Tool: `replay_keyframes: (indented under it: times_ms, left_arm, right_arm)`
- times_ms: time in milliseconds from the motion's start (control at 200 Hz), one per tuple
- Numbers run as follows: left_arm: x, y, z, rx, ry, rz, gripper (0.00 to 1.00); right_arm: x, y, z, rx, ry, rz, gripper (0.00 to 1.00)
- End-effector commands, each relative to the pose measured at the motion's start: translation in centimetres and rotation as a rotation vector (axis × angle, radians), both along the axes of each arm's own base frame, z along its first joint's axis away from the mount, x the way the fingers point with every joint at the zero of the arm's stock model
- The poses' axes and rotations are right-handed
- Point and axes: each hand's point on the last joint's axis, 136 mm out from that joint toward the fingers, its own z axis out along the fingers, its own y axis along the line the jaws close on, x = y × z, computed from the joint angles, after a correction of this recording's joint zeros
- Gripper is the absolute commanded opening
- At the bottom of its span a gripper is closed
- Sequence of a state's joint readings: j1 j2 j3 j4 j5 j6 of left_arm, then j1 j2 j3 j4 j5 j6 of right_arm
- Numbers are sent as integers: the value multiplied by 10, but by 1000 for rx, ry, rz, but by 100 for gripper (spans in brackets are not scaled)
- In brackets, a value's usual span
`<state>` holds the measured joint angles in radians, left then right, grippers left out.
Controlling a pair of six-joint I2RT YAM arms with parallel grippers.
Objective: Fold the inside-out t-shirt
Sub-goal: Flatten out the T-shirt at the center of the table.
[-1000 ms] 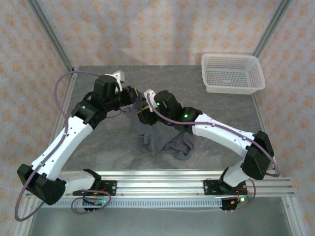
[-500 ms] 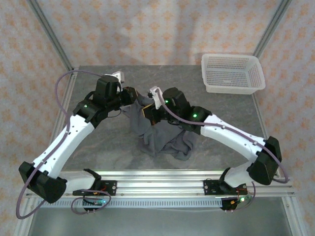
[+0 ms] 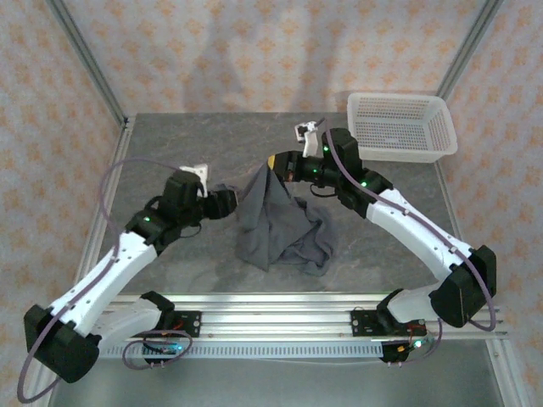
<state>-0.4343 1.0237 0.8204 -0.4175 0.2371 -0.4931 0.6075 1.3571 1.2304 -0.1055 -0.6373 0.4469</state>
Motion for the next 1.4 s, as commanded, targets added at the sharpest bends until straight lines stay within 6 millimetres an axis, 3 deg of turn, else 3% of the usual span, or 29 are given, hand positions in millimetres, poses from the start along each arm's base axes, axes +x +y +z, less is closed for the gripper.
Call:
replay_keyframes:
  times_ms: [0, 120, 240, 375, 540, 646, 761, 841, 881, 926, 961, 1031, 1086, 1236, 1326, 1396]
  left_arm:
    - [-3, -16, -37, -95, 66, -2, 71]
    - [-1, -29, -65, -107, 121, -28, 78]
    - [7, -39, -78, -75, 148, -34, 80]
    - [20, -43, -80, -66, 152, -6, 81]
    - [36, -42, -94, -35, 187, 51, 80]
    - [46, -45, -103, -42, 206, 80, 78]
    - [59, -63, -111, -108, 223, 63, 76]
    - [69, -69, -121, -115, 252, 80, 61]
    - [74, -69, -125, -112, 263, 93, 43]
    - [80, -69, -126, -123, 264, 105, 17]
    - [86, -67, -122, -144, 259, 118, 0]
    - [98, -57, -103, -181, 224, 134, 0]
    - [108, -39, -79, -172, 181, 163, 0]
    - [129, 32, 13, -70, 18, 295, 0]
    - [135, 70, 50, 9, -44, 388, 0]
    - [138, 89, 53, 56, -38, 443, 0]
  right_arm:
    - [2, -11, 13, 44, -12, -25, 0]
    - [3, -32, 20, 50, -21, -68, 0]
    - [8, -71, 24, 39, -32, -193, 0]
    - [-6, -128, 47, 56, -172, -396, 0]
    - [-28, -170, 56, 34, -277, -562, 0]
    - [-36, -191, 57, 24, -304, -652, 0]
    - [-39, -191, 53, 10, -299, -644, 0]
    - [-40, -186, 51, 13, -285, -616, 0]
    - [-40, -185, 51, 15, -283, -611, 0]
    - [-41, -184, 52, 16, -284, -602, 0]
    - [-43, -183, 54, 16, -290, -589, 0]
    - [-47, -178, 57, 13, -296, -554, 0]
    - [-51, -172, 61, 16, -304, -510, 0]
    - [-71, -139, 65, 68, -322, -285, 0]
    - [-78, -116, 44, 104, -244, -146, 0]
    - [-80, -99, 11, 125, -132, -74, 0]
